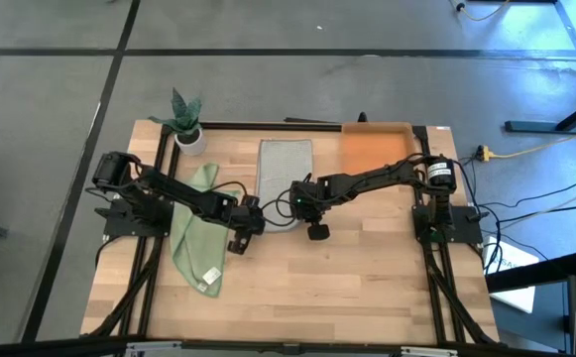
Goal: Roll microfiber towels into tight, uniform cylinder then place into a basket
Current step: Roll the gray microfiber towel
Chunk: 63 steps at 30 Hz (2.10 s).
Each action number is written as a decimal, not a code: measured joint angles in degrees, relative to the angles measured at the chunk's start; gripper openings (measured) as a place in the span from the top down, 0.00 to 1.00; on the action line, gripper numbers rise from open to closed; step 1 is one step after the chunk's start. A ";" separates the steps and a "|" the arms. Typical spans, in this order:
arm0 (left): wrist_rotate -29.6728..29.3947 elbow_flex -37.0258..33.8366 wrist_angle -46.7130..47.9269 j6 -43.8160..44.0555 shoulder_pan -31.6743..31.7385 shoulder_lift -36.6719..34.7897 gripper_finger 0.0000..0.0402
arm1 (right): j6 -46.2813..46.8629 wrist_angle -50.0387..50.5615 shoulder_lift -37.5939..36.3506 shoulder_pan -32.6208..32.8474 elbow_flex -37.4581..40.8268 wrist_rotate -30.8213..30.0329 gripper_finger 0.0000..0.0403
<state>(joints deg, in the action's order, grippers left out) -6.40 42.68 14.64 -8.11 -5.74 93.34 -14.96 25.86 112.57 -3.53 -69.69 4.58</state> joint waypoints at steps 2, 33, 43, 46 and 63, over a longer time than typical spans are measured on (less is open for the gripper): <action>-0.01 -0.02 0.14 1.22 0.04 -0.02 0.96 | 0.89 0.36 0.00 0.00 -0.01 0.12 0.97; 7.63 7.02 7.37 32.01 9.33 -5.53 1.00 | 21.68 8.93 -4.70 -3.99 -0.02 14.71 0.98; 0.99 7.02 7.14 33.65 9.27 -5.53 1.00 | 30.42 9.10 -4.70 -6.68 -0.02 8.95 0.98; 0.21 7.02 6.93 33.57 9.27 -5.53 1.00 | 32.02 9.44 -4.70 -7.19 -0.07 7.20 0.98; -8.77 7.13 -0.38 33.06 9.38 -1.03 1.00 | 40.36 14.49 -4.70 -7.23 -0.15 -5.95 0.98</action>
<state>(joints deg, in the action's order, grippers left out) -15.17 49.80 14.26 24.95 3.64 92.31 25.40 40.35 107.87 -10.76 -69.84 -1.38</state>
